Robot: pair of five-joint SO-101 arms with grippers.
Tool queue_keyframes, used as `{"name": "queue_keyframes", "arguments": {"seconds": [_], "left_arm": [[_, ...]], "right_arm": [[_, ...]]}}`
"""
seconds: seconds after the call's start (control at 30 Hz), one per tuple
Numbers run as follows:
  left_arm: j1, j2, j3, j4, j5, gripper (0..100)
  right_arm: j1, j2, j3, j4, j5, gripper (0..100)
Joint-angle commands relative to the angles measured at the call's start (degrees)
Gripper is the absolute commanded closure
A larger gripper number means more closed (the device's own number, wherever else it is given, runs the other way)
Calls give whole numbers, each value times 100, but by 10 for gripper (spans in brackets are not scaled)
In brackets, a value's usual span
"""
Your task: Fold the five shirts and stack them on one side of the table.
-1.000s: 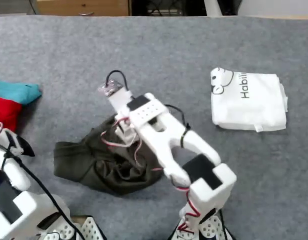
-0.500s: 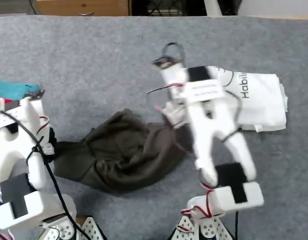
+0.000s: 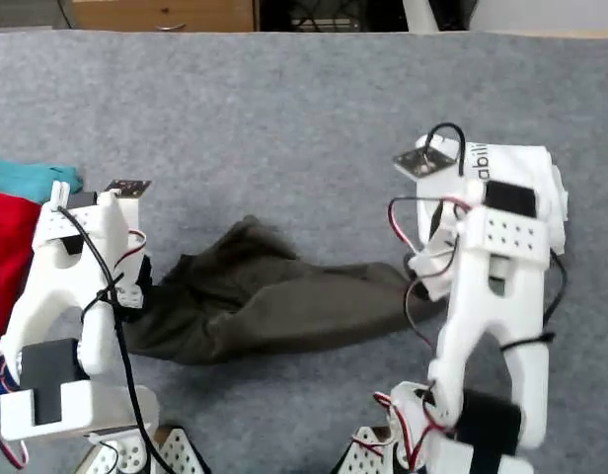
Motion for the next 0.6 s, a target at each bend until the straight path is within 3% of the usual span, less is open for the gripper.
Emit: {"name": "queue_keyframes", "arguments": {"seconds": [0.0, 0.13, 0.23, 0.33, 0.57], "left_arm": [[13, -70, -418, 79, 281, 971], [-400, -70, -1279, 721, 334, 971], [-1349, -70, -2009, 1213, 334, 971], [-2387, -70, -2651, 1547, 299, 971], [-4321, -70, -3196, 1837, 281, 971]], "right_arm": [[114, -752, 198, -475, -193, 931], [26, -1437, 400, -615, -237, 789], [-202, -1859, 426, -598, -246, 724], [-703, -2167, 400, -615, -536, 720], [-3481, -2149, 286, -1275, -2189, 717]]}}
